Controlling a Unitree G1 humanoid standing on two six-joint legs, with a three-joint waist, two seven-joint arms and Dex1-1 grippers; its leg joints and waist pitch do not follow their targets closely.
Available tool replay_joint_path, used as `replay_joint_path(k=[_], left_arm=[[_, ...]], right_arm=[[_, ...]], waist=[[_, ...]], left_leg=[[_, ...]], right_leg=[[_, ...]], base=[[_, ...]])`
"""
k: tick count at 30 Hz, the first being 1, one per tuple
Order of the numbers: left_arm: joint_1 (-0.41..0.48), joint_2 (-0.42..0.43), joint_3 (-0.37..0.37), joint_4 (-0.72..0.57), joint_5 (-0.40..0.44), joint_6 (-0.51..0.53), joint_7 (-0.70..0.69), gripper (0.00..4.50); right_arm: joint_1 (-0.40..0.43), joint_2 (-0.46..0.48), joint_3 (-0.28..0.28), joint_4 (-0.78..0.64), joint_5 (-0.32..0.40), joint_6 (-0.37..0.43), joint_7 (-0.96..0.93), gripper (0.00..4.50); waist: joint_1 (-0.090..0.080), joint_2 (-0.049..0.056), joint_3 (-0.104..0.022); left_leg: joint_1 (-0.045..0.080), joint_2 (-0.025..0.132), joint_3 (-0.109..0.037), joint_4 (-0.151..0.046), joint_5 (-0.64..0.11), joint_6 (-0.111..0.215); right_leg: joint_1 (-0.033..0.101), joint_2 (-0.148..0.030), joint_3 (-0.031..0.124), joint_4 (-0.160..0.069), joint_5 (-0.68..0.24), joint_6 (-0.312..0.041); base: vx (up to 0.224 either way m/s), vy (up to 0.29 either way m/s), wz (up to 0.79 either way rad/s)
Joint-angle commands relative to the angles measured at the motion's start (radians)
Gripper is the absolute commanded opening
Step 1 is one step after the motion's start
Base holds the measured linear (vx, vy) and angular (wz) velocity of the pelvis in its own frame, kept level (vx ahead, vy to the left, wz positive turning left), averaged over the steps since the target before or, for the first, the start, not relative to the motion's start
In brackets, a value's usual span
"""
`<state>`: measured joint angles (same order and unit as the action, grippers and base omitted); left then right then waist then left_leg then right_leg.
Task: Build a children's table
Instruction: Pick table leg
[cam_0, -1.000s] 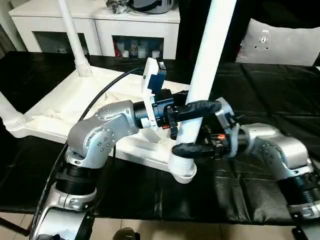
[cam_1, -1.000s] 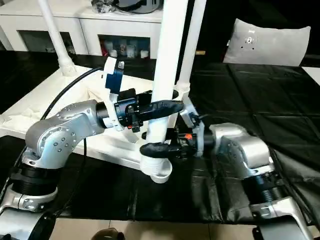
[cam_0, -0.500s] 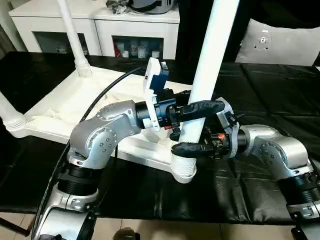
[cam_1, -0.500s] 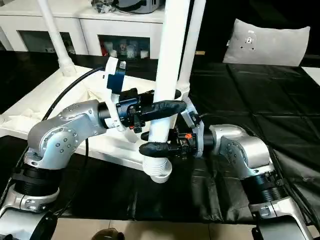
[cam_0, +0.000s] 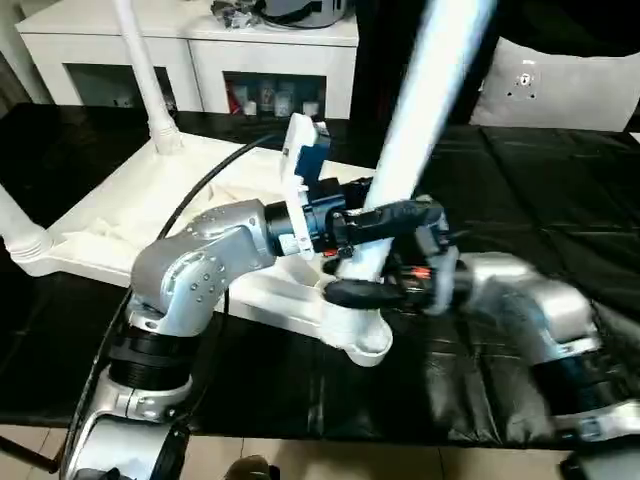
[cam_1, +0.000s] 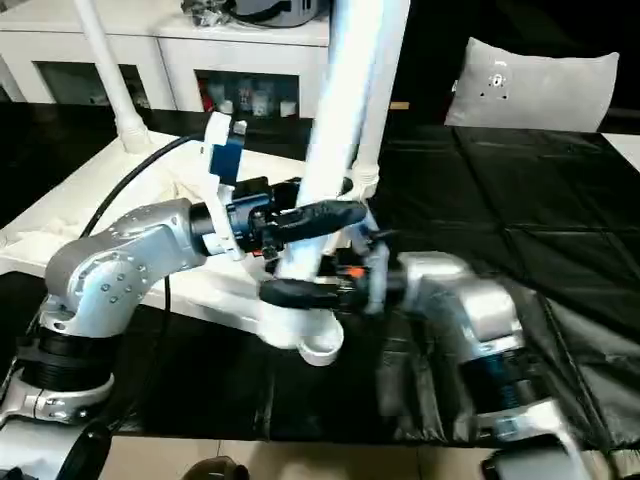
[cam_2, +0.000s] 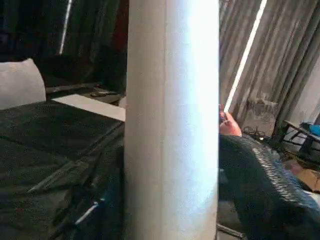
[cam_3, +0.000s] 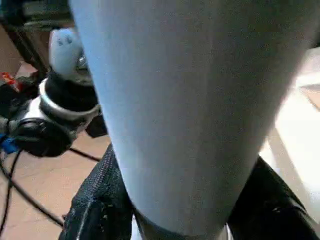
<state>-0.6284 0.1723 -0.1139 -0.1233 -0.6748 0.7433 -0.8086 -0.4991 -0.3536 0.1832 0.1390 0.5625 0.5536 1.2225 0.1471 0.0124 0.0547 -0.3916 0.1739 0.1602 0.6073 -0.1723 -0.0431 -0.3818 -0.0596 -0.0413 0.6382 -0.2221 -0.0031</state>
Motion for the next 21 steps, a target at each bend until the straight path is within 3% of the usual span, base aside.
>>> replay_joint_path(k=[1, 4, 10, 13, 14, 17, 19, 20, 21], left_arm=[[-0.009, -0.041, -0.065, -0.061, -0.023, 0.001, -0.007, 3.35], [-0.013, -0.105, -0.056, -0.070, -0.046, 0.013, 0.045, 3.40], [-0.011, -0.141, -0.011, -0.052, -0.061, 0.015, 0.102, 3.40], [-0.016, -0.176, 0.098, 0.000, -0.113, 0.012, 0.160, 3.40], [-0.012, -0.164, 0.127, 0.011, -0.123, 0.004, 0.149, 3.40], [-0.001, -0.133, 0.138, 0.016, -0.106, -0.016, 0.127, 3.40], [0.009, -0.097, 0.139, 0.021, -0.082, -0.028, 0.100, 3.40], [0.017, -0.052, 0.135, 0.030, -0.052, -0.039, 0.069, 3.40], [0.022, -0.014, 0.124, 0.037, -0.022, -0.049, 0.044, 3.40]], right_arm=[[0.003, 0.008, -0.023, 0.030, -0.029, -0.002, -0.065, 1.91], [0.009, 0.052, -0.035, 0.054, -0.054, -0.050, -0.126, 1.91], [0.021, 0.072, -0.057, 0.050, -0.044, -0.046, -0.171, 1.91], [0.049, 0.080, -0.104, 0.025, -0.010, -0.060, -0.168, 1.91], [0.067, 0.085, -0.137, 0.009, 0.014, -0.063, -0.180, 1.91], [0.087, 0.080, -0.163, -0.012, 0.026, -0.059, -0.201, 1.91], [0.105, 0.068, -0.173, -0.027, 0.014, -0.052, -0.231, 1.90], [0.123, 0.053, -0.178, -0.037, -0.004, -0.060, -0.250, 1.89], [0.134, 0.047, -0.183, -0.040, -0.016, -0.072, -0.262, 1.89]], waist=[[-0.003, 0.001, -0.068], [-0.003, -0.001, -0.069], [-0.006, -0.004, -0.069], [-0.006, -0.006, -0.067], [-0.003, -0.006, -0.069], [-0.002, -0.004, -0.068], [-0.001, -0.002, -0.068], [-0.002, 0.005, -0.067], [-0.005, 0.002, -0.066]], left_leg=[[0.023, 0.052, -0.013, -0.071, -0.165, -0.007], [0.021, 0.051, -0.013, -0.070, -0.167, -0.010], [0.019, 0.049, -0.013, -0.069, -0.152, 0.003], [0.018, 0.047, -0.010, -0.069, -0.155, 0.005], [0.019, 0.049, -0.012, -0.069, -0.158, 0.007], [0.020, 0.049, -0.013, -0.072, -0.153, 0.012], [0.021, 0.049, -0.014, -0.073, -0.153, 0.006], [0.023, 0.049, -0.016, -0.075, -0.165, -0.002], [0.023, 0.047, -0.014, -0.077, -0.175, -0.007]], right_leg=[[0.040, -0.079, 0.040, -0.076, -0.079, -0.230], [0.042, -0.082, 0.040, -0.075, -0.072, -0.229], [0.045, -0.080, 0.040, -0.078, -0.069, -0.221], [0.045, -0.080, 0.041, -0.079, -0.072, -0.227], [0.044, -0.081, 0.039, -0.079, -0.076, -0.230], [0.042, -0.077, 0.040, -0.080, -0.076, -0.216], [0.042, -0.077, 0.040, -0.082, -0.083, -0.209], [0.039, -0.076, 0.040, -0.083, -0.103, -0.196], [0.039, -0.075, 0.040, -0.085, -0.117, -0.183]], base=[[0.000, 0.000, 0.00], [0.000, 0.000, 0.00], [0.000, 0.000, 0.00], [0.000, 0.000, 0.00], [0.000, 0.000, 0.00], [0.000, 0.000, 0.00], [0.000, 0.000, 0.00], [0.000, 0.000, 0.00], [0.000, 0.000, 0.00]])
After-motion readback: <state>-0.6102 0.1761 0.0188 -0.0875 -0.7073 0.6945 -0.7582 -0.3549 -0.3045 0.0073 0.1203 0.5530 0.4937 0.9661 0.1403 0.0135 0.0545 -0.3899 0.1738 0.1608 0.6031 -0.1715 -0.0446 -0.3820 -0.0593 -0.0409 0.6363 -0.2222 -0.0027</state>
